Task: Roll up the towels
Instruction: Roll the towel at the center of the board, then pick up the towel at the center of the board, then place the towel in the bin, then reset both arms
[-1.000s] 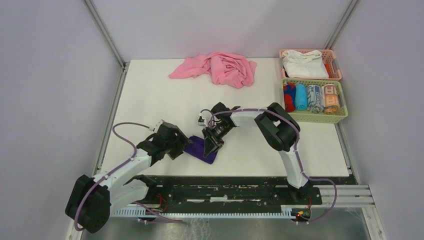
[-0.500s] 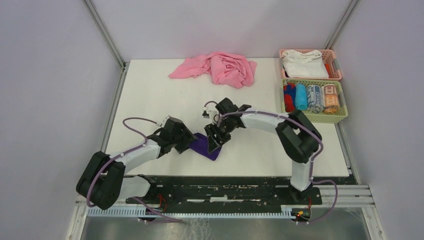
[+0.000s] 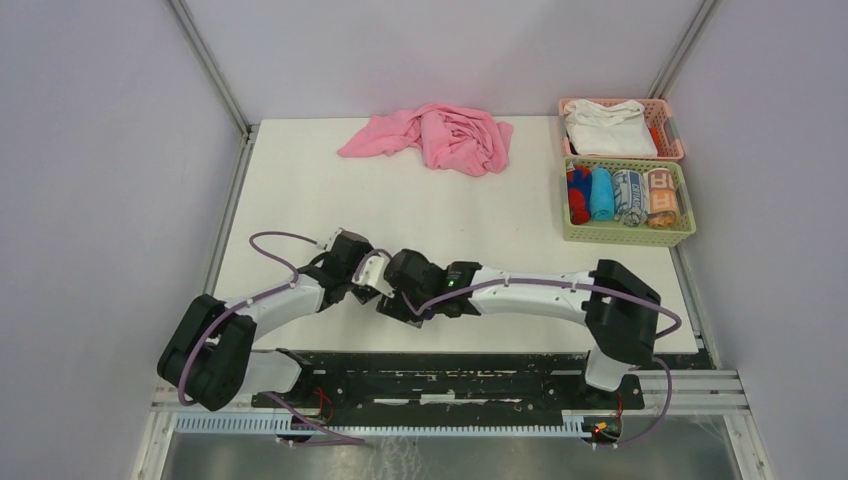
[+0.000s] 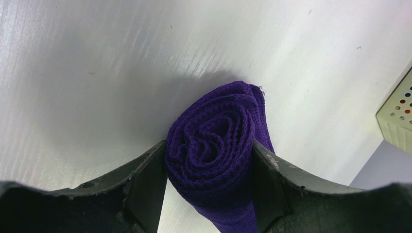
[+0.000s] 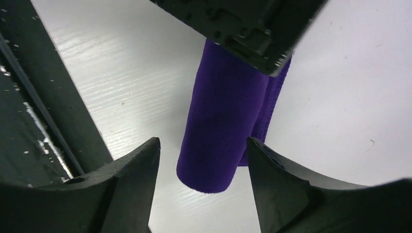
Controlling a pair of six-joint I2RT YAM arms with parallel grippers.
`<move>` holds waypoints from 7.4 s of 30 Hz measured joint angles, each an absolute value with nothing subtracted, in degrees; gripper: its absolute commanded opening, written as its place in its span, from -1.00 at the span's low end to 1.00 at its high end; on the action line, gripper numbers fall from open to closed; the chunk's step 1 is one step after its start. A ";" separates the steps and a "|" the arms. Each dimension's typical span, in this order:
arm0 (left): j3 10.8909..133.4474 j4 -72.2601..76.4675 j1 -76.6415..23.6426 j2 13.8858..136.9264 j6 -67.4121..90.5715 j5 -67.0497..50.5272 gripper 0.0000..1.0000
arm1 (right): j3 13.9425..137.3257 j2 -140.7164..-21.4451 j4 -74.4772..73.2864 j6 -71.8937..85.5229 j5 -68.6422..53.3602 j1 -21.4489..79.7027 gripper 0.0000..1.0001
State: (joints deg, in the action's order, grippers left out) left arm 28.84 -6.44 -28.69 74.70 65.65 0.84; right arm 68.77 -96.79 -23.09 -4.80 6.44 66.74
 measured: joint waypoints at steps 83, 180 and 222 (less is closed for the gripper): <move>54.72 -31.53 -6.68 66.59 26.52 -10.41 0.57 | 98.52 -100.55 -55.35 5.45 18.57 2.66 -0.99; 54.68 -32.95 -7.20 66.76 26.50 -6.04 0.58 | 101.32 -115.04 -53.23 7.99 -0.08 -7.14 0.55; 44.88 -34.11 -7.22 22.39 24.10 8.95 0.99 | 52.53 -33.04 -35.94 14.66 14.17 16.16 1.00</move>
